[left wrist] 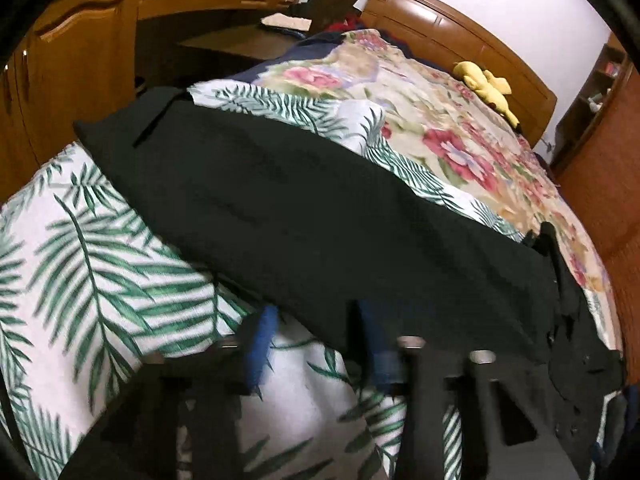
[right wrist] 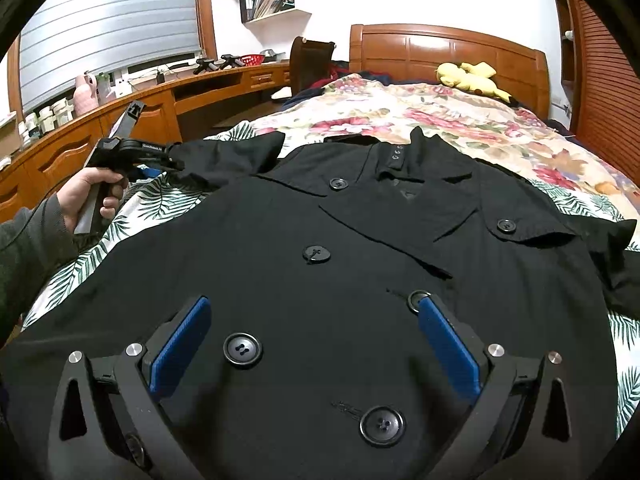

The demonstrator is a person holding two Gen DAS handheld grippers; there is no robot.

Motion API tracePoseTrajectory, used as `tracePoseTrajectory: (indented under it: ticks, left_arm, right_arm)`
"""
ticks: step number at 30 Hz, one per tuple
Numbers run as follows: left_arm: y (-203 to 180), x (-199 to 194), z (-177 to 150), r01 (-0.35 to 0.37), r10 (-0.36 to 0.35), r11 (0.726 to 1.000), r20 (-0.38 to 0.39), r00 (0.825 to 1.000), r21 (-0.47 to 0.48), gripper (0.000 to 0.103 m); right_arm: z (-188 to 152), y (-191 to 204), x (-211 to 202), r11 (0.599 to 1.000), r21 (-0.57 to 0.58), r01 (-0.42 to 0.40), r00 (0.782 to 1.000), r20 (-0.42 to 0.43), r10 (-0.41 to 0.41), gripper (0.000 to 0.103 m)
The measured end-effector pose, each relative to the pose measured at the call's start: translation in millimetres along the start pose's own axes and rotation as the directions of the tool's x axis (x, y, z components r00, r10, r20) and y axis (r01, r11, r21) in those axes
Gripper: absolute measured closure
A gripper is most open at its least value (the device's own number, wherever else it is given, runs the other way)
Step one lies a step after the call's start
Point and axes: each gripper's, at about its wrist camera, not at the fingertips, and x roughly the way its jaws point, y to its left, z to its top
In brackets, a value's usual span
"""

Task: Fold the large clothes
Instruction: 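Grasp the coat sleeve cuff with the left gripper and lift it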

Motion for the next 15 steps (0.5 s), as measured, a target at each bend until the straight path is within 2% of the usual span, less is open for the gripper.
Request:
tracePoseTrajectory:
  ticks: [1,2,4,5,10,15]
  left_arm:
    - [-2,-1,2,-0.015,0.014,1.000,0.010,1.000,0.010,0.092]
    - [-7,-3,4,-0.034,0.034,0.999,0.020,0.999,0.031,0.099]
    - [-24,-15,1,-0.085,0.081,0.991,0.043,0.996,0.104,0.100]
    - [-37,-26,1,-0.089,0.080,0.987,0.073,0.994,0.132,0.101]
    - [-108,-73,-5,-0.065,0.030,0.965,0.140,0.990,0.254,0.101]
    - [-178,-114,-31,-0.028,-0.038,0.928,0.169,0.985,0.371,0.101]
  right_arm:
    - [0,1,-1,1.000,-0.002,0.002,1.000,0.003,-0.002,0.000]
    - [0,1,-1,1.000,-0.005,0.005,1.000,0.005,-0.005,0.000]
    - [0,3,-2,1.000,-0.011,0.010,1.000,0.010,-0.010,0.000]
    - [0,3,-3,1.000,-0.011,0.012,1.000,0.013,-0.012,0.000]
    - [4,-2,-12,1.000,-0.004,0.023,1.000,0.020,-0.023,0.000]
    - [5,-8,-44,0.990,-0.039,0.139,0.989,0.058,-0.137,0.000]
